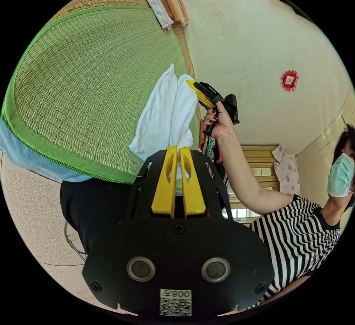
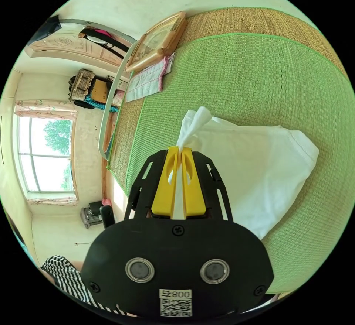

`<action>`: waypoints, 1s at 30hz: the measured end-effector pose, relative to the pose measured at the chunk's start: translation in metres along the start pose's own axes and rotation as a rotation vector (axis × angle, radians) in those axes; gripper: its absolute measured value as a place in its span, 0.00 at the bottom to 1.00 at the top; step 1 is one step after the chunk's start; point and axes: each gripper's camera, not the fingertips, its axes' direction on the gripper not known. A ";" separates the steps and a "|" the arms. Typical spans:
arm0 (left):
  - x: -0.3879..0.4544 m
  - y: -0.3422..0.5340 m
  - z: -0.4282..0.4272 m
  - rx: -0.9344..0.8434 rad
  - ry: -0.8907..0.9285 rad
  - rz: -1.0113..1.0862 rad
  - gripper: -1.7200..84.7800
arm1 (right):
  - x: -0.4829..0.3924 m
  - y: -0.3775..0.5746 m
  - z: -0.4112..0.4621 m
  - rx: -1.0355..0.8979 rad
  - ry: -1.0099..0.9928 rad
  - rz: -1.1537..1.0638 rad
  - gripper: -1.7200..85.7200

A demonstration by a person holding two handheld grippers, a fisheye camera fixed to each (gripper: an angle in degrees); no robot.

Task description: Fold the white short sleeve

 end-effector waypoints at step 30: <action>-0.053 -0.031 -0.125 0.028 0.040 -0.230 0.03 | -0.053 -0.030 0.093 -0.069 0.089 -0.094 0.10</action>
